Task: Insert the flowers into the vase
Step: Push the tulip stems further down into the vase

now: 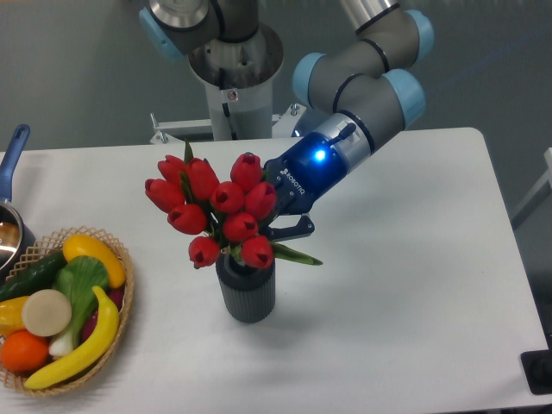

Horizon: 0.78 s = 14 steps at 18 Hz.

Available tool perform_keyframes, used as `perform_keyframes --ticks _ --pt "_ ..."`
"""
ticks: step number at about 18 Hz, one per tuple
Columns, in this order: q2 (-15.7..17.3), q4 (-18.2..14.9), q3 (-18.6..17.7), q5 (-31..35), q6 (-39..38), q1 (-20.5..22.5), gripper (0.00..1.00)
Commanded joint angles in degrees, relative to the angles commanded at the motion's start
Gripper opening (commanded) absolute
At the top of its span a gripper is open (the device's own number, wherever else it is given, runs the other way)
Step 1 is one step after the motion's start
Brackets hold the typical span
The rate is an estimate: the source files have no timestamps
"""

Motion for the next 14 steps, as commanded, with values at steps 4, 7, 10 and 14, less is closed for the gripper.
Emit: perform_keyframes --ticks 4,7,10,14 --pt "-0.8 0.0 -0.4 0.0 0.2 -0.1 0.32" --pt "-1.1 0.0 -1.8 0.2 1.0 -0.2 0.32" --pt "-1.4 0.0 -2.9 0.2 3.2 -0.1 0.33" --pt "-1.9 -0.1 -3.3 0.4 3.9 0.0 0.33"
